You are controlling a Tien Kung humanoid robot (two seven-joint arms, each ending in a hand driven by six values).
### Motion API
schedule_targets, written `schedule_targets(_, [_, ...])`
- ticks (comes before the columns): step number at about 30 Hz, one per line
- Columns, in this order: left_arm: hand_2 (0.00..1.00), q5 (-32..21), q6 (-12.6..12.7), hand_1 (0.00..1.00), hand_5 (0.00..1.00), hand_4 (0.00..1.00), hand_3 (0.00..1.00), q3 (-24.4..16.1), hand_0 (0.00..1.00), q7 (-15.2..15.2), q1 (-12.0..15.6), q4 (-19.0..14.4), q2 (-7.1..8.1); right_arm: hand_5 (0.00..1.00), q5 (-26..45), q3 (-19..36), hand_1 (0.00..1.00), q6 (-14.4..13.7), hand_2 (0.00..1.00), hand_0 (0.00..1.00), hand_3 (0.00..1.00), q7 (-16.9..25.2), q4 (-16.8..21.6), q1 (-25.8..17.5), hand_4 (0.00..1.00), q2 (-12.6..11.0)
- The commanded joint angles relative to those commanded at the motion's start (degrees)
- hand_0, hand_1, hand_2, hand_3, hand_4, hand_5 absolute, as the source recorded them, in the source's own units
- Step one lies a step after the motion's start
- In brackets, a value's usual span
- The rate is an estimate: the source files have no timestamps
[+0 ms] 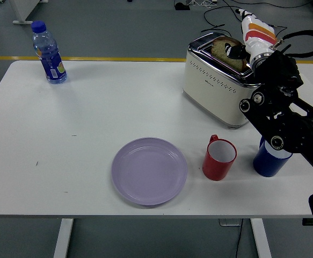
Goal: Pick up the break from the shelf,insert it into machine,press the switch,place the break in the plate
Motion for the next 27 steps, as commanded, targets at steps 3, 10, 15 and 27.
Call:
schedule_targets(3, [0.593, -0.1, 0.0, 0.594, 0.936, 0.329, 0.599, 0.1, 0.655, 0.0, -0.1, 0.0, 0.02, 0.125, 0.0, 0.4, 0.86, -0.1, 0.998, 0.896, 0.998, 0.0, 1.2, -0.2, 0.781, -0.6])
schedule_targets(10, [0.593, -0.1, 0.0, 0.595, 0.935, 0.328, 0.598, 0.0, 0.655, 0.0, 0.0, 0.0, 0.04, 0.159, 1.2, 2.0, 0.836, -3.3, 0.996, 0.868, 0.992, 0.2, 5.4, -1.9, 0.775, -3.3])
schedule_targets(15, [0.593, -0.3, 0.1, 0.594, 0.935, 0.327, 0.597, 0.0, 0.655, -0.1, 0.2, 0.0, 0.11, 0.227, 3.9, 3.6, 0.659, -8.9, 0.808, 0.698, 0.939, 0.7, 11.6, -5.8, 0.702, -7.6])
schedule_targets(27, [0.593, 1.5, -0.1, 0.594, 0.936, 0.328, 0.598, -1.2, 0.654, 0.1, 1.1, 0.0, 0.04, 0.321, 8.9, 7.0, 0.209, -18.0, 0.317, 0.206, 0.778, 8.2, 23.9, -18.6, 0.637, -16.6])
